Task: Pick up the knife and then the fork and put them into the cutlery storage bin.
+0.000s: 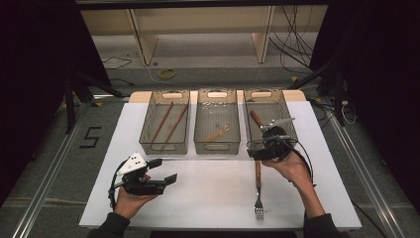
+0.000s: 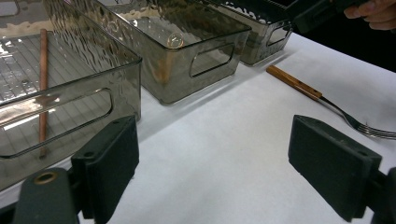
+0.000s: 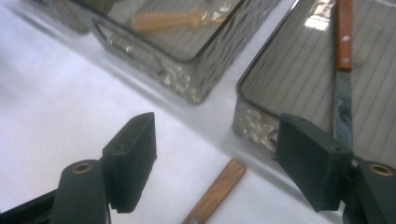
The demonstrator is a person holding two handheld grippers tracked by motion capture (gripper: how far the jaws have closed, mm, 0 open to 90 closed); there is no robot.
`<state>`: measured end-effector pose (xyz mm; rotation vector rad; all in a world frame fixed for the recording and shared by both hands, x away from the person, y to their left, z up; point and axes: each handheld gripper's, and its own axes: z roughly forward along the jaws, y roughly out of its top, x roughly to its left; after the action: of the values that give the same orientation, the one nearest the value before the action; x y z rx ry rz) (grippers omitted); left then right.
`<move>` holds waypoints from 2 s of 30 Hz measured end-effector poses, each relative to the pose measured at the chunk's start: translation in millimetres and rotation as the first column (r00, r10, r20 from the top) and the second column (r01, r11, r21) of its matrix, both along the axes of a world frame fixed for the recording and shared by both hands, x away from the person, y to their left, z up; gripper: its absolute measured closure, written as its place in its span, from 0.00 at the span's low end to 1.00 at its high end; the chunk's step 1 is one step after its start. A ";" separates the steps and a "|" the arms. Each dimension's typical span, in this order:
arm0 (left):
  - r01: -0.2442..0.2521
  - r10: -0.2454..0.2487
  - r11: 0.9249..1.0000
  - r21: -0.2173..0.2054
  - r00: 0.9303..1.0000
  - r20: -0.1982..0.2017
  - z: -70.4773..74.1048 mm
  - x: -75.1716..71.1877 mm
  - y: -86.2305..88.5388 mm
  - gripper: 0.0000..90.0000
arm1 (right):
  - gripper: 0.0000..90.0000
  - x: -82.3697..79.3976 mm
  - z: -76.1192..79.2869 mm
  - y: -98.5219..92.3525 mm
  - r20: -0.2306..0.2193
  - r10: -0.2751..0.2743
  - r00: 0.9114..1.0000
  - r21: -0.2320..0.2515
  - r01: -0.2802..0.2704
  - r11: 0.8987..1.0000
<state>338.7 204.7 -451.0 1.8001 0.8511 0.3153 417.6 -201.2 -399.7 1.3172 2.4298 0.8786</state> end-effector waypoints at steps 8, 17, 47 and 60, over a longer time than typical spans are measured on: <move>0.001 -0.001 1.000 0.000 1.000 0.002 0.2 -0.2 0.1 0.18 | 0.33 -6.2 -13.5 8.2 -0.058 0.030 0.998 -0.056 -0.033 0.998; 0.001 -0.001 1.000 -0.002 1.000 0.003 0.4 -0.3 0.1 0.18 | 0.34 -12.5 -27.5 6.7 -0.121 0.031 0.992 -0.108 -0.044 0.993; 0.003 -0.003 1.000 0.002 1.000 0.003 0.3 -0.4 -0.7 0.18 | 0.49 -20.6 -54.2 8.5 -0.251 0.038 0.967 -0.198 -0.090 0.976; 0.004 -0.004 1.000 0.002 1.000 0.002 0.2 -0.4 -1.1 0.18 | 0.55 -20.2 -59.6 15.8 -0.259 0.043 0.965 -0.256 -0.111 0.960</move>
<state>338.3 203.6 -450.9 1.8029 0.8462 0.3154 397.4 -185.4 -459.3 1.3057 2.6914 0.3935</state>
